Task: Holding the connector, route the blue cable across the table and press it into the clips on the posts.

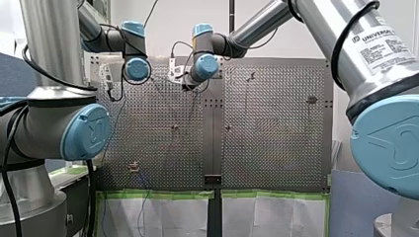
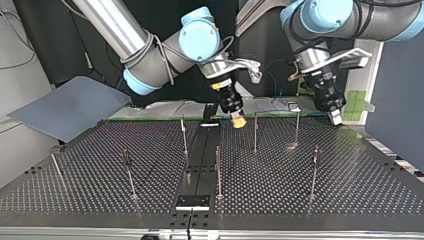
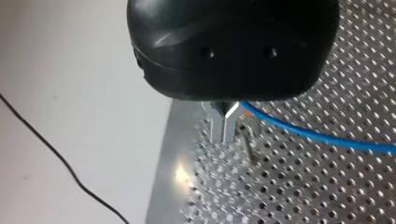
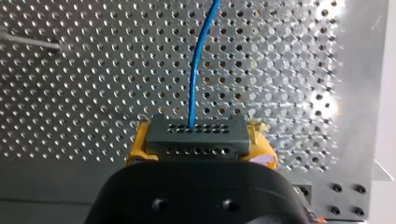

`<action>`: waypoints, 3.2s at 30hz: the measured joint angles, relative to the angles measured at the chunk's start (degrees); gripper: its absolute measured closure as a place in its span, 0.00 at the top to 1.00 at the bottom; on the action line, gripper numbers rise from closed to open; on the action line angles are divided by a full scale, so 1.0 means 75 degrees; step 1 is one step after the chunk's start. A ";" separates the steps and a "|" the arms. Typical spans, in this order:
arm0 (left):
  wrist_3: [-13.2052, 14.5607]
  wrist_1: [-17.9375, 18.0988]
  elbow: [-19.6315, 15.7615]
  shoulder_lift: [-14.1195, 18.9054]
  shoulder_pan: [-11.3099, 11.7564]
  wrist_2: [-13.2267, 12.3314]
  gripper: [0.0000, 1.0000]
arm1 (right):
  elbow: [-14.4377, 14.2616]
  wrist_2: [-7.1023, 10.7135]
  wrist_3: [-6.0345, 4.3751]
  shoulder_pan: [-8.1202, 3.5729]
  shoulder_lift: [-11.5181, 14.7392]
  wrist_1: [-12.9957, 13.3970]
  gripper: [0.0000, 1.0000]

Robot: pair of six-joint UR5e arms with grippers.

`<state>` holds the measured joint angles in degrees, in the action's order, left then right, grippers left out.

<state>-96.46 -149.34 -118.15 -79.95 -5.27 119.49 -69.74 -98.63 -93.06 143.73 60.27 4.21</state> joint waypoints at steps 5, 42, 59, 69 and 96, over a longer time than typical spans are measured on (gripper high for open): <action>0.0016 -0.0016 0.0180 -0.0339 0.0236 -0.0355 0.00 | 0.0309 0.0108 -0.0140 -0.0015 -0.0185 -0.0223 0.00; -0.0307 -0.0073 0.0872 -0.1050 0.0856 -0.1467 0.00 | 0.2608 0.0569 -0.0321 -0.0154 -0.0864 -0.1145 0.00; -0.0483 0.0371 0.1087 -0.1477 0.1548 -0.2162 0.00 | 0.3661 0.0754 -0.0277 -0.0210 -0.1543 -0.1133 0.00; -0.0749 0.0633 0.1551 -0.2031 0.1601 -0.2784 0.00 | 0.4277 0.0706 -0.0264 -0.0292 -0.1602 -0.1122 0.00; -0.1765 0.0463 0.1781 -0.2630 0.1864 -0.2447 0.64 | 0.4419 0.0271 -0.0029 -0.0315 -0.1886 -0.1167 0.00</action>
<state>-109.70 -145.87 -104.80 -99.67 8.71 101.13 -36.60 -96.59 -93.28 141.37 46.13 -4.55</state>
